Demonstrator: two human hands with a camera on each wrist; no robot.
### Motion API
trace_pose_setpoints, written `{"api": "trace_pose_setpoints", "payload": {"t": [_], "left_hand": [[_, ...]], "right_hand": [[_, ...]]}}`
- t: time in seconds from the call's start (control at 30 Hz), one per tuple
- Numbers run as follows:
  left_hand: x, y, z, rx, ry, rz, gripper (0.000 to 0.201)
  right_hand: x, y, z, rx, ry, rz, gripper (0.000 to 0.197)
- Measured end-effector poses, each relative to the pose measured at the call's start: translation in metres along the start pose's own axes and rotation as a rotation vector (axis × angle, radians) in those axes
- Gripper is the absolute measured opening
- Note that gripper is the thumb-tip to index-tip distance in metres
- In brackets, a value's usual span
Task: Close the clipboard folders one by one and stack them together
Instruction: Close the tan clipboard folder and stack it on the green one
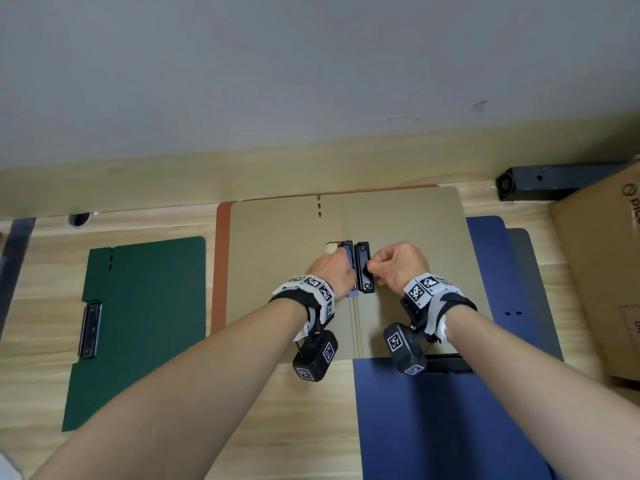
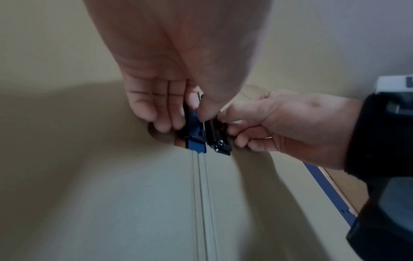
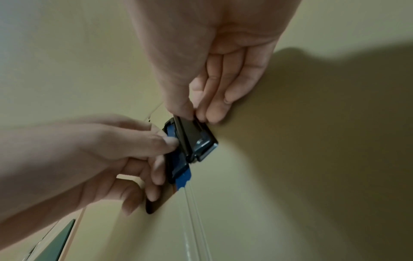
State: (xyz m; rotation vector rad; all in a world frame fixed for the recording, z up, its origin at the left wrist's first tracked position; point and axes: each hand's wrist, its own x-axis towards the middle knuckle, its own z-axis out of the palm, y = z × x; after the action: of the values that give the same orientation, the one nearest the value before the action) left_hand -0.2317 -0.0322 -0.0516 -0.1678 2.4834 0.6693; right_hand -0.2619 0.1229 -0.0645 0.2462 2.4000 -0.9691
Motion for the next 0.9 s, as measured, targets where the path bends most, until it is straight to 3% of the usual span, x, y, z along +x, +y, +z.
{"api": "trace_pose_setpoints", "payload": {"t": [0.13, 0.2, 0.33, 0.43, 0.6, 0.7, 0.9], "left_hand": [[-0.023, -0.017, -0.005, -0.131, 0.146, 0.117, 0.008], [-0.036, -0.033, -0.008, -0.152, 0.228, 0.099, 0.01], [-0.058, -0.073, -0.016, -0.128, 0.322, -0.15, 0.019], [-0.074, -0.1, -0.02, -0.116, 0.341, -0.399, 0.039], [-0.095, -0.12, -0.016, -0.193, 0.341, -0.701, 0.078], [-0.097, -0.12, -0.008, -0.288, 0.334, -0.799, 0.089], [-0.094, -0.133, -0.003, -0.437, 0.312, -0.875, 0.098]], "right_hand": [[-0.005, 0.004, -0.005, 0.047, -0.035, -0.027, 0.017], [-0.013, 0.005, -0.01, 0.072, -0.05, -0.046, 0.018], [-0.029, 0.02, -0.026, 0.044, 0.018, -0.065, 0.013], [-0.039, 0.045, -0.044, -0.001, 0.129, -0.03, 0.015], [-0.063, 0.092, -0.067, -0.191, 0.327, 0.106, 0.059], [-0.074, 0.111, -0.069, -0.214, 0.322, 0.203, 0.079], [-0.067, 0.122, -0.07, -0.139, 0.323, 0.278, 0.078]]}}
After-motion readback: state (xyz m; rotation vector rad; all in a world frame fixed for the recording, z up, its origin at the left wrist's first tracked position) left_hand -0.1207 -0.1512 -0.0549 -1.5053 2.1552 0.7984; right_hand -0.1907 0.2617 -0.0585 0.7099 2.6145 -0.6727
